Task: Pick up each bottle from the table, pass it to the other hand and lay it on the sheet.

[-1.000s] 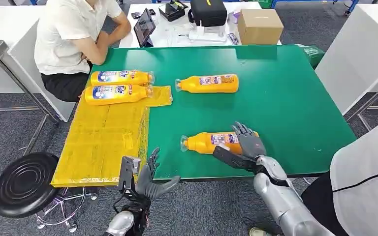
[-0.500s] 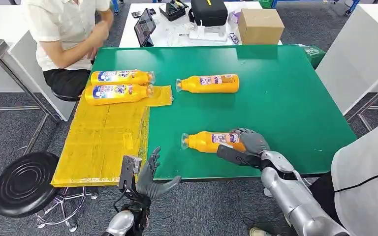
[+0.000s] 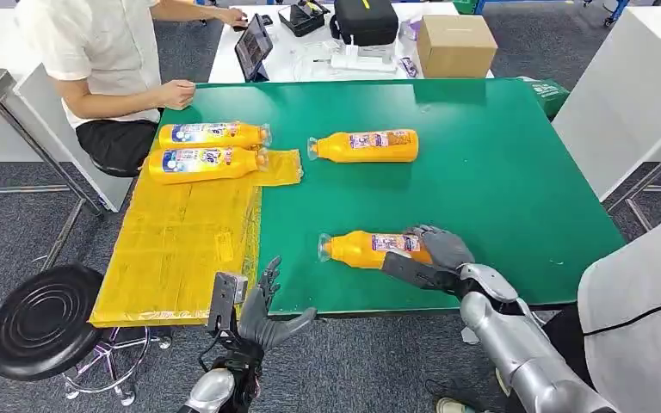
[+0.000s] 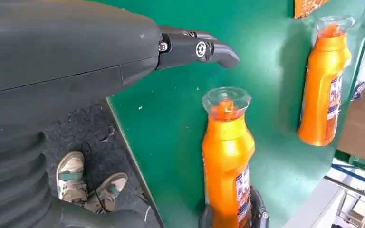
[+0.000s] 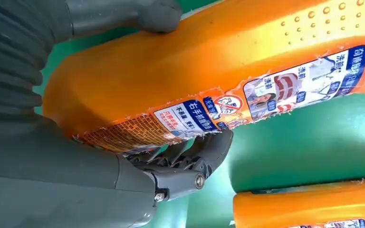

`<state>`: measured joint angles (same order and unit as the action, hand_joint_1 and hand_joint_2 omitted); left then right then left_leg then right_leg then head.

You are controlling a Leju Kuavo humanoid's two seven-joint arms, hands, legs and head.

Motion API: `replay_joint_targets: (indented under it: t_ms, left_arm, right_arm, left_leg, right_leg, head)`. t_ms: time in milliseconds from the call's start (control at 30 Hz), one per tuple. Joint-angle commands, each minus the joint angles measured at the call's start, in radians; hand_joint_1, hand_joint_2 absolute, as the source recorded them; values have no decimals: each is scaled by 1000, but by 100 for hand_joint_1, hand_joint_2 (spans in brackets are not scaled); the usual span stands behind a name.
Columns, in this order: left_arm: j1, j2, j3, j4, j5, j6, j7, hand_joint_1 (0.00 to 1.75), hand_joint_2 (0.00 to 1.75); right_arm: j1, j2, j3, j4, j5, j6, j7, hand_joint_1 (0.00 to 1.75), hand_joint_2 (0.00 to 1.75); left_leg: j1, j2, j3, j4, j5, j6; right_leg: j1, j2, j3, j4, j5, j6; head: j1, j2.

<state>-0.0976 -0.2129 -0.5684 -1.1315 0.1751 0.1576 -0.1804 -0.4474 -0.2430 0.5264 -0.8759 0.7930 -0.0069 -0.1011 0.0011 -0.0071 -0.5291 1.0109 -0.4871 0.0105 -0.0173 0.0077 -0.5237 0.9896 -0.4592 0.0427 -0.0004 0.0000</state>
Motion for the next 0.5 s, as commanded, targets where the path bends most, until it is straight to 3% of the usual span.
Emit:
replay_joint_targets:
  t_ms: [33,167,233,367,500]
  left_arm:
    - [-46,16,0,29,20,15,-22,0,175]
    - [-39,-1,38,19,73,47,-69,0,175]
    - [-45,0,19,24,-11,148,-133,0,175]
    - [-42,5,-8,14,128,78,-77,0,175]
    - [-19,27,-40,-65,79,139,-162,0,175]
  right_arm:
    - [57,8,-2,31,-114,32,-61,175,175]
    - [72,49,-56,4,-209,8,-134,175,175]
    - [110,66,-96,-50,-245,-22,-149,175,175]
    - [145,116,-145,-133,-309,-45,-208,175,175]
    - [169,153,-186,-218,-324,-140,-237,175,175]
  left_leg:
    - [1,-3,-4,-1,3,-1]
    - [2,-1,-4,0,3,-1]
    - [2,0,-4,-1,3,-1]
    - [2,1,-5,0,2,-2]
    - [2,3,-8,0,2,-2]
  right_leg:
    - [2,-4,-2,-2,2,-2]
    - [2,-3,-3,-2,3,-2]
    - [2,-2,-3,-2,3,-3]
    - [2,-1,-5,-1,2,-3]
    - [3,1,-8,0,2,-3]
  head:
    - [0,0]
    - [0,0]
    - [0,0]
    - [0,0]
    - [0,0]
